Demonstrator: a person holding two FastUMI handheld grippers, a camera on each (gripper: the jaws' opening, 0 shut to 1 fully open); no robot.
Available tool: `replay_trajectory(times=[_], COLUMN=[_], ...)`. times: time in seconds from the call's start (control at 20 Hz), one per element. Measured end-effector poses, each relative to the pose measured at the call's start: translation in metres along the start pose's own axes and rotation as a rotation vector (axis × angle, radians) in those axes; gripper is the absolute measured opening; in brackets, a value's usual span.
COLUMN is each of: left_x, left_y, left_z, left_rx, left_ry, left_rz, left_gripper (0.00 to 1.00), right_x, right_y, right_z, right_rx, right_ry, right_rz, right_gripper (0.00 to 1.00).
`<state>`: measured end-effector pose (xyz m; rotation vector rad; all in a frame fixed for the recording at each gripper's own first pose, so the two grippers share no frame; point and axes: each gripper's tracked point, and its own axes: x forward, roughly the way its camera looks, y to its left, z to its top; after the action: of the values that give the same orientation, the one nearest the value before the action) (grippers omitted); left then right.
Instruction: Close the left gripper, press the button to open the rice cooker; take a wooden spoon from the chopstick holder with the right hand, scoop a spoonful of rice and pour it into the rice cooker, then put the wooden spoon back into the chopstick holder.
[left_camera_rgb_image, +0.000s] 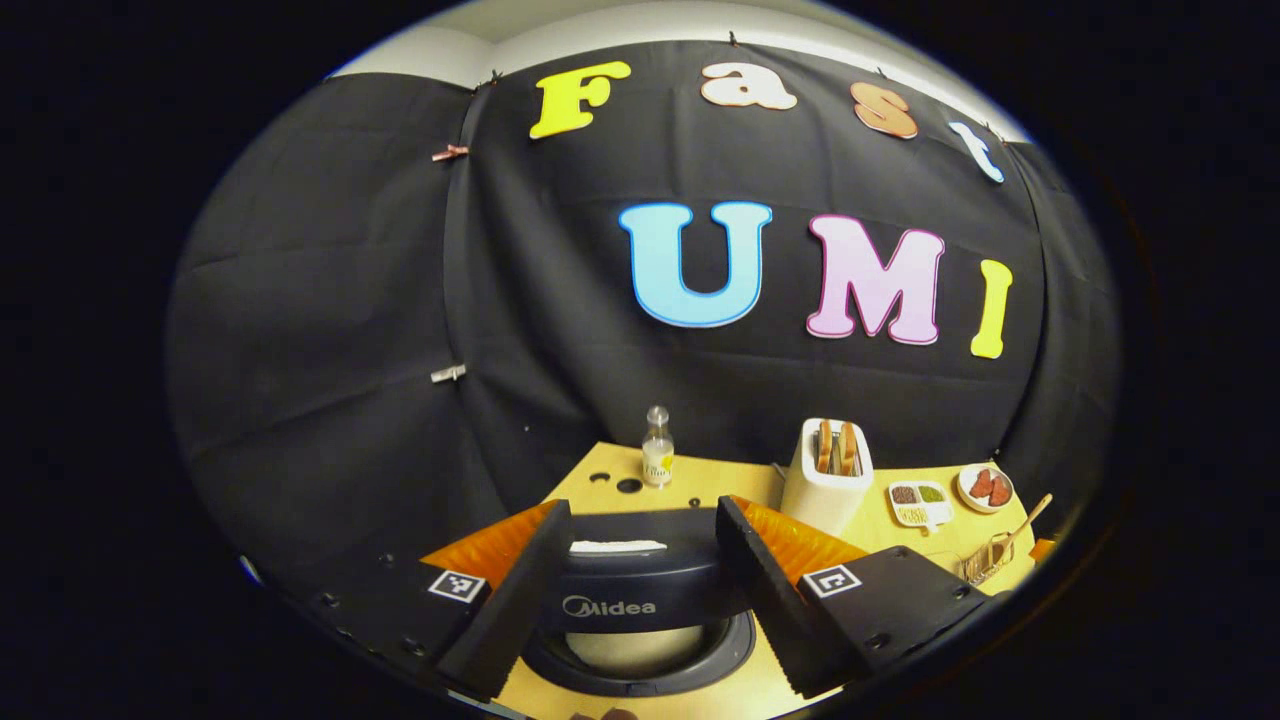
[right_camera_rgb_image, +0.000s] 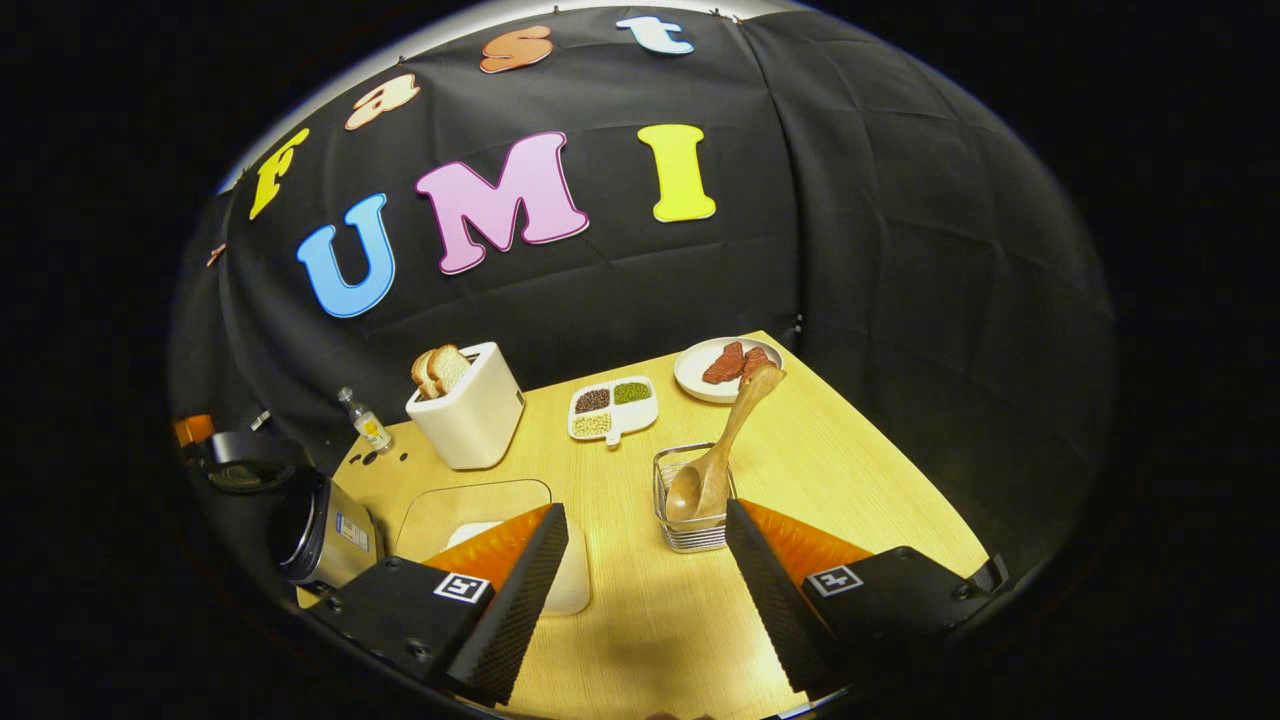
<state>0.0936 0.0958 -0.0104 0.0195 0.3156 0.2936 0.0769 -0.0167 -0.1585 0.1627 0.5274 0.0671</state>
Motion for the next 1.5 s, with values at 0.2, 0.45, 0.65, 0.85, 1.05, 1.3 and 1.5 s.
replay_trajectory(times=[0.2,0.45,0.65,0.85,1.05,1.3,1.5], left_x=[-0.006,-0.003,-0.001,-0.003,-0.001,-0.018,-0.049], left_y=[0.001,0.002,0.001,0.001,0.0,-0.019,-0.055], left_z=[-0.058,-0.119,-0.141,-0.147,-0.142,-0.117,-0.053], left_rx=[-0.014,0.002,0.036,0.022,0.013,0.052,0.089], left_ry=[0.092,0.155,0.152,0.122,0.11,0.053,-0.119], left_rz=[0.009,-0.011,-0.018,-0.02,-0.011,-0.039,-0.13], left_gripper=[1.0,1.0,1.0,1.0,1.0,0.96,0.96], right_x=[-0.003,-0.01,-0.013,-0.014,-0.017,-0.024,-0.043], right_y=[-0.008,-0.014,-0.012,-0.003,0.011,0.025,0.034], right_z=[-0.007,-0.023,-0.032,-0.036,-0.037,-0.007,0.047], right_rx=[0.003,-0.009,-0.036,-0.065,-0.073,-0.074,-0.098], right_ry=[0.019,0.058,0.082,0.091,0.096,0.013,-0.124], right_rz=[0.003,0.008,0.024,0.048,0.084,0.107,0.108], right_gripper=[0.99,0.99,0.99,0.99,0.99,0.99,0.99])
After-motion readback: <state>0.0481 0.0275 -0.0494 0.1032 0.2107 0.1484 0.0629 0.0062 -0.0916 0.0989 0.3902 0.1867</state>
